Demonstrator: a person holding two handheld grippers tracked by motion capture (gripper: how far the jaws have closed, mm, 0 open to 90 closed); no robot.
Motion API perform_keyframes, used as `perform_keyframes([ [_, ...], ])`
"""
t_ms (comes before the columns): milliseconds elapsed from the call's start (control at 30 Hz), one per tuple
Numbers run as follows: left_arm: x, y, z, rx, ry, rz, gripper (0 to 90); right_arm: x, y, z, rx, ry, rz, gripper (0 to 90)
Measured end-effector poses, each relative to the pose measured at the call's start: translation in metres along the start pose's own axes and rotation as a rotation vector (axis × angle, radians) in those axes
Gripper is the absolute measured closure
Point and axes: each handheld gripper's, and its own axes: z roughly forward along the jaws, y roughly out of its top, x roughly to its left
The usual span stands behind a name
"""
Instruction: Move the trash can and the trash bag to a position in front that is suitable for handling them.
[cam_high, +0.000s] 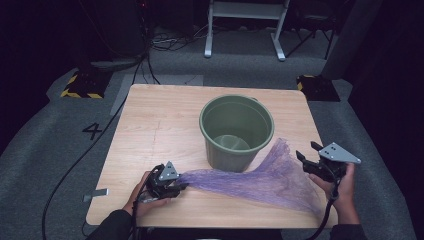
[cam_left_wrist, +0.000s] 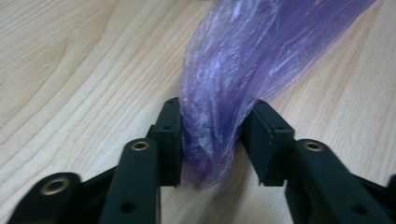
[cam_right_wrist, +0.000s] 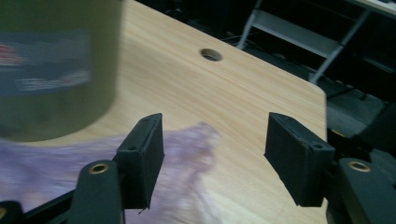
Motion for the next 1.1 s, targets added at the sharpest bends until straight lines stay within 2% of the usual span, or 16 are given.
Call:
perform_keyframes([
  [67, -0.003, 0.001, 0.001, 0.002, 0.016, -0.001, 62.0, 0.008, 0.002, -0.01, -0.011, 0.059, 0.022, 34.5],
  [133, -0.005, 0.002, 0.001, 0.002, 0.021, -0.008, 62.3, 0.018, 0.001, -0.016, -0.009, 0.148, 0.034, 33.1],
  [267, -0.006, 0.001, 0.002, -0.006, 0.019, -0.011, 62.0, 0.045, -0.007, -0.018, 0.042, 0.271, 0.03, 33.3],
  [333, -0.006, 0.001, 0.002, -0.01, 0.018, -0.013, 61.8, 0.056, -0.012, -0.016, 0.067, 0.297, 0.036, 33.5],
  [367, -0.006, 0.001, 0.002, -0.011, 0.016, -0.013, 61.1, 0.066, -0.02, -0.01, 0.11, 0.354, 0.053, 34.1],
  [400, -0.006, 0.0, 0.002, -0.013, 0.012, -0.01, 61.1, 0.066, -0.02, -0.01, 0.11, 0.354, 0.053, 34.1],
  [433, -0.006, 0.0, 0.002, -0.014, 0.004, -0.004, 58.3, 0.076, -0.027, -0.006, 0.134, 0.375, 0.019, 34.7],
  [467, -0.006, -0.001, 0.002, -0.02, 0.001, 0.001, 58.3, 0.076, -0.027, -0.006, 0.134, 0.375, 0.019, 34.7],
  [500, -0.006, -0.001, 0.003, -0.024, -0.002, 0.0, 58.1, 0.079, -0.03, -0.004, 0.138, 0.4, 0.029, 35.4],
  [533, -0.006, -0.001, 0.003, -0.022, -0.003, 0.002, 56.6, 0.086, -0.036, 0.002, 0.169, 0.426, 0.025, 35.6],
  [567, -0.006, -0.001, 0.003, -0.022, -0.004, 0.001, 56.6, 0.086, -0.036, 0.002, 0.169, 0.426, 0.025, 35.6],
  [667, -0.008, -0.001, 0.004, -0.025, -0.01, 0.007, 53.0, 0.092, -0.045, 0.011, 0.216, 0.435, 0.011, 39.5],
  [700, -0.008, -0.001, 0.004, -0.027, -0.013, 0.008, 51.8, 0.093, -0.047, 0.013, 0.213, 0.444, 0.016, 41.7],
  [867, -0.01, -0.001, 0.005, -0.031, -0.015, 0.011, 46.7, 0.095, -0.055, 0.022, 0.242, 0.429, 0.003, 47.6],
  [967, -0.01, -0.001, 0.006, -0.031, -0.035, 0.017, 42.4, 0.091, -0.058, 0.025, 0.246, 0.394, -0.001, 53.1],
  [1100, -0.012, 0.0, 0.007, -0.018, -0.058, 0.033, 30.3, 0.083, -0.06, 0.029, 0.234, 0.358, 0.016, 64.3],
])
